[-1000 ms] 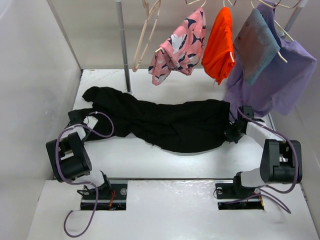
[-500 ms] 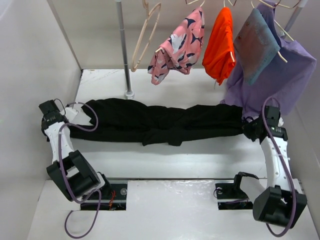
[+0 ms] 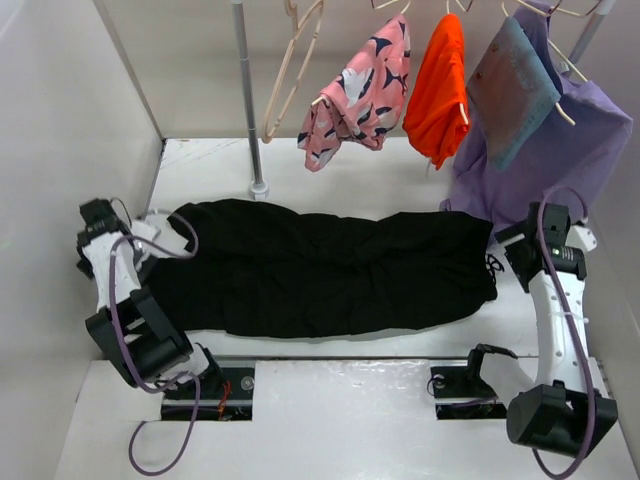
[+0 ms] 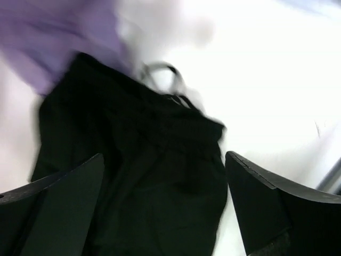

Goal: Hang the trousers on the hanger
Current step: Flatten out the trousers at the center of the board, then fold the trousers at the center of the board.

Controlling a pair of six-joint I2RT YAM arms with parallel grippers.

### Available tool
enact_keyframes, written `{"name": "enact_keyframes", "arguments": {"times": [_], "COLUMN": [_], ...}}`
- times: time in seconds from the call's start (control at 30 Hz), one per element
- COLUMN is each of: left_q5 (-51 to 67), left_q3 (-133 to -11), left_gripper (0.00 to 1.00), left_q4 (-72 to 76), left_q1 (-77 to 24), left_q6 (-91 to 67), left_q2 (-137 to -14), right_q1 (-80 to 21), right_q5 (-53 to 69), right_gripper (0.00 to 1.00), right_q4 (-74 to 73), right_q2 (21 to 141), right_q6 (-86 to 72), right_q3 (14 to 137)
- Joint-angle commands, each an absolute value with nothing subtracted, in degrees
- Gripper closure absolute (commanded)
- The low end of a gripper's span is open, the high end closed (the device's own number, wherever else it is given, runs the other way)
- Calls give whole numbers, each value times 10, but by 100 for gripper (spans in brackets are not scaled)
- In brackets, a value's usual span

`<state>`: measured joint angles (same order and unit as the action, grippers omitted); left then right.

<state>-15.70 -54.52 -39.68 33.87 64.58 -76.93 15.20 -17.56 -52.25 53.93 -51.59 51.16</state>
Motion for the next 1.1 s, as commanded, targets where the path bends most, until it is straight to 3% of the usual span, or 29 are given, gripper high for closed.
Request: {"name": "enact_keyframes", "arguments": {"times": [0.0, 0.3, 0.43, 0.83, 0.93, 1.07], "left_q5": [-18, 198, 193, 205, 198, 198], "left_q3": [-701, -752, -766, -785, -785, -784], "left_gripper": [22, 22, 22, 18, 18, 18], "left_q4": [-465, -410, -367, -345, -345, -358], "left_q1": [314, 187, 182, 182, 182, 182], "left_q6": [563, 317, 223, 157, 152, 147], "left_q2": [-780, -852, -897, -987, -995, -1018], "right_q1": [107, 58, 53, 53, 53, 53], "right_q5": [-251, -89, -81, -105, -110, -110], "right_gripper": [0, 0, 0, 0, 5, 44], "right_q4": [-476, -417, -385, -366, -371, -353], "right_q2": [556, 783, 811, 1007, 1024, 1032], "right_q6": [-455, -386, -410, -439, -439, -439], "right_q3": [594, 664, 685, 791, 797, 786]}}
